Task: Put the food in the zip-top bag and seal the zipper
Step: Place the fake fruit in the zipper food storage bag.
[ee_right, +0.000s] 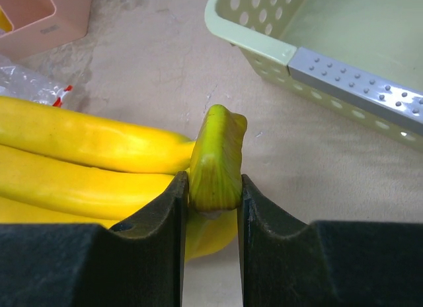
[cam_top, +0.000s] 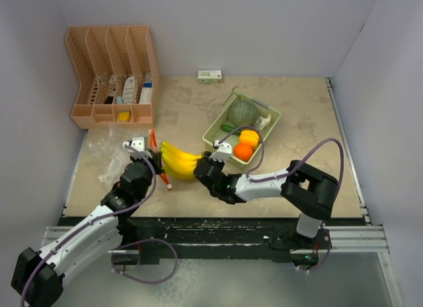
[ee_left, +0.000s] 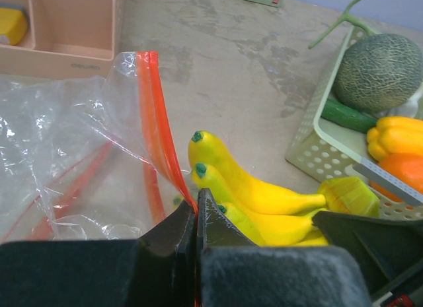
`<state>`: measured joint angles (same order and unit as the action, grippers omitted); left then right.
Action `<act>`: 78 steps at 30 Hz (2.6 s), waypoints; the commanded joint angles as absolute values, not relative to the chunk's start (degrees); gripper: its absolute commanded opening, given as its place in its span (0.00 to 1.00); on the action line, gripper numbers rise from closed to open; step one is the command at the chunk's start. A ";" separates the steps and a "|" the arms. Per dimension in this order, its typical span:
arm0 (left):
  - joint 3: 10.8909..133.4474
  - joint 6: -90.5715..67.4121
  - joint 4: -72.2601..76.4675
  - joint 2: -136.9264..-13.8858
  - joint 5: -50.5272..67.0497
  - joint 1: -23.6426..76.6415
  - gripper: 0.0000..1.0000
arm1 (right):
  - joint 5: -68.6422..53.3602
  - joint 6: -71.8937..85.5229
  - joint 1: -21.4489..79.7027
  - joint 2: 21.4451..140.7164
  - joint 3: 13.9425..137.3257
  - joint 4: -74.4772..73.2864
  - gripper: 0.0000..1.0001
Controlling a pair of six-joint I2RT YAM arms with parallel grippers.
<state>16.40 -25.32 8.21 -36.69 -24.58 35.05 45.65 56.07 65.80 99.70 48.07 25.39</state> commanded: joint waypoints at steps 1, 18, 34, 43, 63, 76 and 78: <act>19.28 -26.95 19.58 -40.11 -16.05 36.10 0.00 | 43.46 49.32 70.94 103.86 55.08 19.20 0.00; 18.78 -26.33 17.63 -36.04 -18.13 36.12 0.00 | 43.66 52.36 71.61 104.04 57.20 13.24 0.00; 18.40 -25.40 15.60 -33.86 -21.80 36.10 0.00 | 49.24 54.56 71.59 103.53 59.58 6.15 0.00; 17.64 -25.71 17.52 -38.78 -18.25 36.07 0.00 | 54.83 50.43 71.63 100.65 62.54 3.88 0.00; 14.35 -29.75 21.08 -44.54 -11.48 36.12 0.00 | 60.86 52.68 68.43 101.21 75.03 -8.41 0.00; 12.89 -30.65 22.89 -44.29 -9.56 36.07 0.00 | 50.08 56.58 58.37 99.49 73.06 -4.66 0.00; 12.11 -30.75 23.17 -43.65 -9.81 36.05 0.00 | 46.99 57.54 57.28 97.52 70.35 -2.48 0.00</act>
